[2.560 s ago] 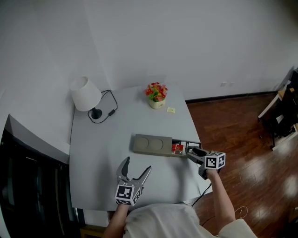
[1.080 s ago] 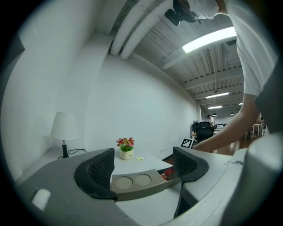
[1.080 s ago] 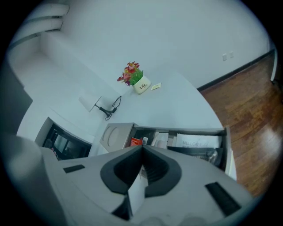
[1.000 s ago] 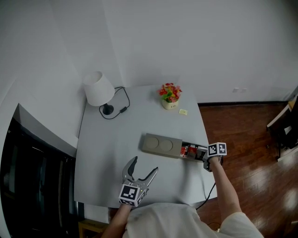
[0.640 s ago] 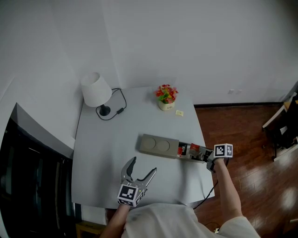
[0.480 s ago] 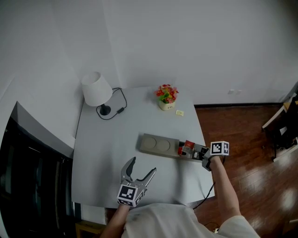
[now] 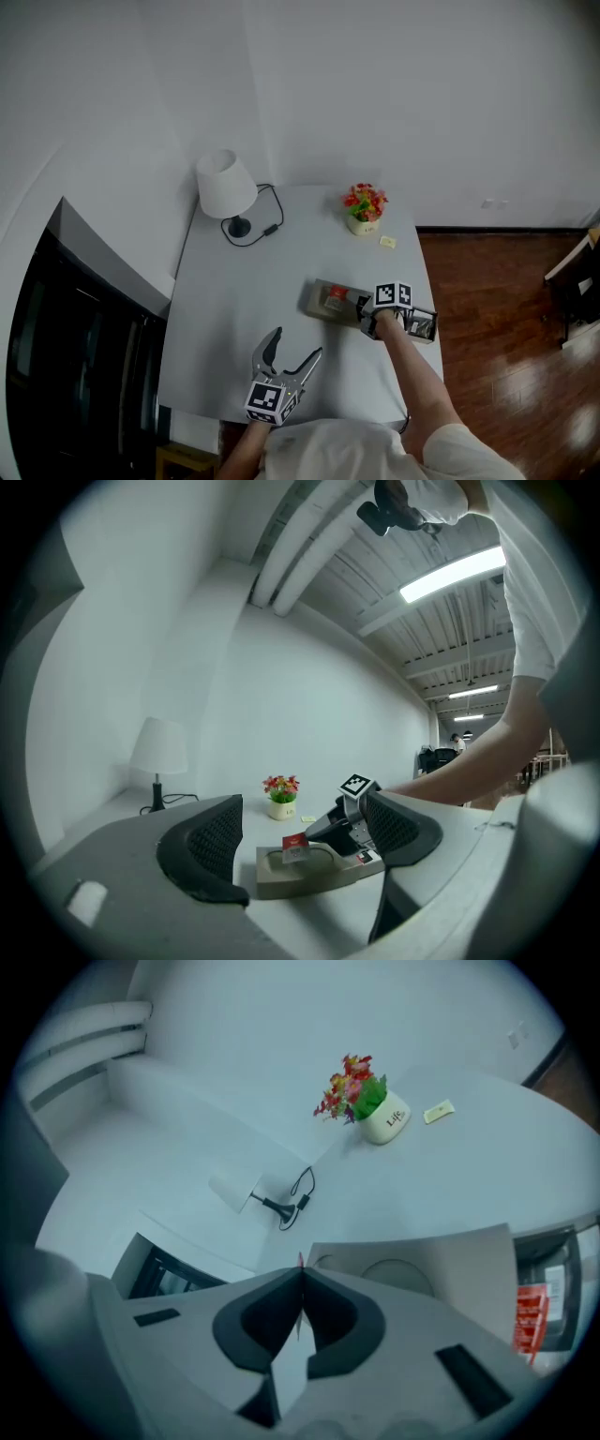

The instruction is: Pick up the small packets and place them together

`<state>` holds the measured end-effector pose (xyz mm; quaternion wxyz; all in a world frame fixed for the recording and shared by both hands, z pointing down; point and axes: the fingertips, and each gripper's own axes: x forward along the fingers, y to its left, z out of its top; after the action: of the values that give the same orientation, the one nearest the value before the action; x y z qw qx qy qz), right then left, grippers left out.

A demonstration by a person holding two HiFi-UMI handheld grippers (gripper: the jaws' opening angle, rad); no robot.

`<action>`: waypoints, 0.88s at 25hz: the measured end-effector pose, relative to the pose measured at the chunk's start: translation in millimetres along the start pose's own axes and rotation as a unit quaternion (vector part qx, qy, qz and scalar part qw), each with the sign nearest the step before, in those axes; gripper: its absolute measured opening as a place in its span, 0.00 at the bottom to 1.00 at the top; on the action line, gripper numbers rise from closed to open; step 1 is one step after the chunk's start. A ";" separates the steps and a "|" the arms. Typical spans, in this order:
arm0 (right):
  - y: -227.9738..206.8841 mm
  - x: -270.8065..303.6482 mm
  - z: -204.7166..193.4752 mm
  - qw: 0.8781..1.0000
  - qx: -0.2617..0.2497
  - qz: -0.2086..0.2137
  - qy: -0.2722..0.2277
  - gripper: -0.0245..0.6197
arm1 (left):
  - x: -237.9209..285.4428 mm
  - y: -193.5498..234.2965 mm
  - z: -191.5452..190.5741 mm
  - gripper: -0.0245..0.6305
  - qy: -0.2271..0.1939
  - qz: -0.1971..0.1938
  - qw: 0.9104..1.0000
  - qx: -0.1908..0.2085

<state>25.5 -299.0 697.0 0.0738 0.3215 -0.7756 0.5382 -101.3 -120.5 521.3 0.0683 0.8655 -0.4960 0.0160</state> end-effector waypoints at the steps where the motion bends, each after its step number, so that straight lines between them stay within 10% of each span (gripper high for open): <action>1: 0.5 11.0 -0.6 1.000 -0.006 -0.010 0.009 0.06 | -2.1 3.8 -0.4 0.65 0.000 0.005 1.000 -0.001; 15: -35.1 41.6 -6.6 0.980 -0.103 -0.161 0.059 0.10 | -24.5 36.9 -4.6 0.65 -0.006 0.050 0.998 -0.022; 18: -13.8 39.2 11.0 0.979 -0.159 -0.128 0.025 0.58 | -19.9 32.4 -1.9 0.65 -0.008 0.039 0.999 -0.021; 22: 78.7 -7.9 47.9 0.945 -0.302 -0.020 -0.124 0.58 | -13.0 30.3 7.3 0.65 -0.016 0.022 1.000 -0.013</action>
<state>-2.7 -321.1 611.8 0.0812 0.3642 -0.8980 0.2333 -134.4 -125.4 515.8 0.0709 0.8537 -0.5160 -0.0026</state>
